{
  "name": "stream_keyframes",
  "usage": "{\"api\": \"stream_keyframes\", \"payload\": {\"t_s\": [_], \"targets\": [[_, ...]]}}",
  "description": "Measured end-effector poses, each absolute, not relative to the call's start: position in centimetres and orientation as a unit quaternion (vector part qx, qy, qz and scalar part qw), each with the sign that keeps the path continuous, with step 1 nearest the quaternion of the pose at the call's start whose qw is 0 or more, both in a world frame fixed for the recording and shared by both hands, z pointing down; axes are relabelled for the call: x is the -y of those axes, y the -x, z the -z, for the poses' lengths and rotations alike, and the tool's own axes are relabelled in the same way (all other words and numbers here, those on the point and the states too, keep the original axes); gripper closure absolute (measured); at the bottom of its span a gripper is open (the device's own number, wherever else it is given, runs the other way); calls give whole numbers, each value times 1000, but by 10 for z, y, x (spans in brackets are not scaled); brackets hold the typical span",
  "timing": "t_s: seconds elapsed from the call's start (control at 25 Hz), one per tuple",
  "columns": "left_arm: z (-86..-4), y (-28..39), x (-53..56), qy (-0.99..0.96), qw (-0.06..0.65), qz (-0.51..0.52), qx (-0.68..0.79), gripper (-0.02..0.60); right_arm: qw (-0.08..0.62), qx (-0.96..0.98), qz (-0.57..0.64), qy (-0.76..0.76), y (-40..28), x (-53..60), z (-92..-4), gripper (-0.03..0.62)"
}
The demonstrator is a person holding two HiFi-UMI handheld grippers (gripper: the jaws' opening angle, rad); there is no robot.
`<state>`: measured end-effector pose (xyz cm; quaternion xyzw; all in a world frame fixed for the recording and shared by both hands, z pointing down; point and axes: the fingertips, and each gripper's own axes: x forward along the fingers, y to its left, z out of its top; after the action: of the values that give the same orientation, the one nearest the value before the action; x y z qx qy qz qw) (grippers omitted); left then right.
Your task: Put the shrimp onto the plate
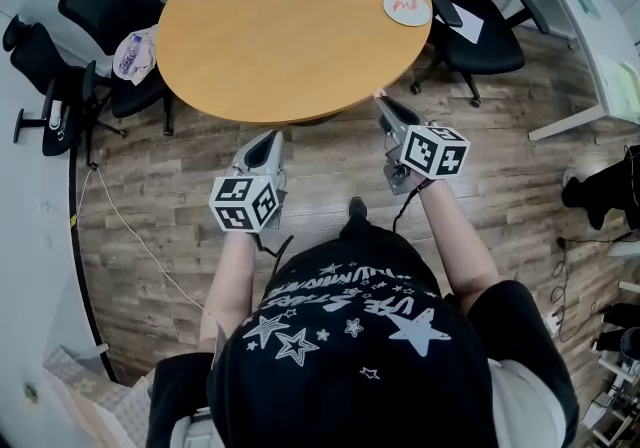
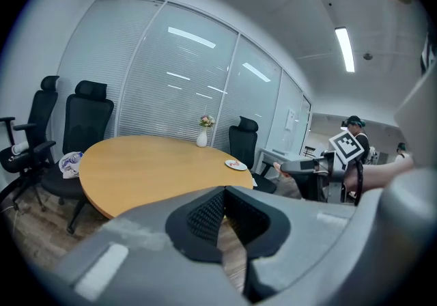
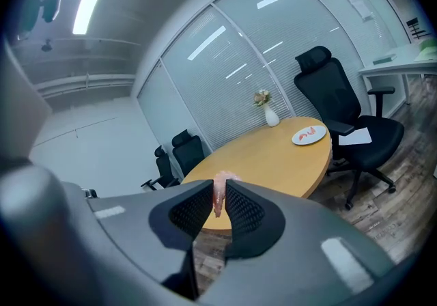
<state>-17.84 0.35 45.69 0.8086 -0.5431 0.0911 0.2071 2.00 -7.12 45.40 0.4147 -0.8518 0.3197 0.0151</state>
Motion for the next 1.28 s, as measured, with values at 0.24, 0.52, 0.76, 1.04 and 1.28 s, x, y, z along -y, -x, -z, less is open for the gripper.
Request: {"api": "stream_keyframes", "payload": {"t_s": [0.24,0.52,0.76,1.04,1.28], "targets": [[-456,162,41,-802,208,-86,553,580,19,856,-318,-407,-37,120,-455,537],[-463,146,81,-788,212,-95,569,580,22,856,-329,-398,-62,163,-463,537],[-462,133,105,-783,221,-97,574,580,33,854,-329,-402,-85,190,-466,537],[-464,103,135,-802,221,-100,546,580,32,840,-336,-425,-106,203,-475,537],[-473,85,183,-820,222,-99,518,580,47,830,-335,-444,-120,229,-492,537]]}}
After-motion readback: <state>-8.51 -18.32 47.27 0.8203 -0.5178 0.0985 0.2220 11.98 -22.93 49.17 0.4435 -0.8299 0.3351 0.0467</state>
